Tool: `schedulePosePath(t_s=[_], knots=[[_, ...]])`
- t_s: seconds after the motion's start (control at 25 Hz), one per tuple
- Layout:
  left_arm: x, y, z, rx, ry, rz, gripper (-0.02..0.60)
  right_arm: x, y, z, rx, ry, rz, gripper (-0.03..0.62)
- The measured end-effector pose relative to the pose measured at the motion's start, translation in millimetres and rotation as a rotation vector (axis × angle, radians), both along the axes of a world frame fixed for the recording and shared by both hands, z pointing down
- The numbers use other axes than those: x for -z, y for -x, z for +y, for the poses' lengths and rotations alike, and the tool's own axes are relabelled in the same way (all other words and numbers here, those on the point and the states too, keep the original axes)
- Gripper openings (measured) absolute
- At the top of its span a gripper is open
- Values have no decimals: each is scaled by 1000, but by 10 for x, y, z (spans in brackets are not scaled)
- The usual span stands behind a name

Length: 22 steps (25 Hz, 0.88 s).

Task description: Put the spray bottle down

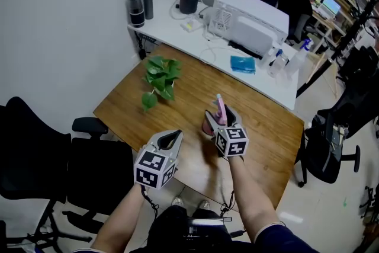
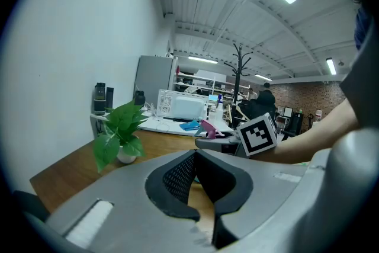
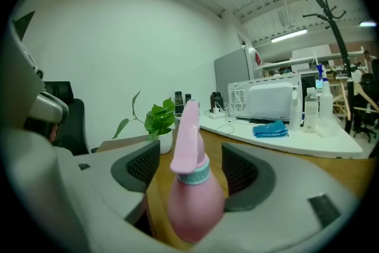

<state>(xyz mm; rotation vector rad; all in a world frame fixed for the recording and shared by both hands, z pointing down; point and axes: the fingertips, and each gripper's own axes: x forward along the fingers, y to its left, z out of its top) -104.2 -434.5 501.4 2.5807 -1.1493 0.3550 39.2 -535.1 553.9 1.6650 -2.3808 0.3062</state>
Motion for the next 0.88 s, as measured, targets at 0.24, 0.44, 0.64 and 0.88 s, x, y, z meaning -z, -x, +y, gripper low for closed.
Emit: schedulePosePath(t_s=[0.24,0.44,0.64,0.88], knots=[[13,-23,83,-8,0,15,9,109,-140,712,43,22,-65,342],[183,-175,203,-38,-32,40,9,687,-204,1316,47,-92,-76,149],[320,-452,456,-71,-54,61,9,1060,-198,1633,37,-161,-49,26],[484,-605,656,-83,-96,50,9,1341,-91,1827,104,-174,-105,11]])
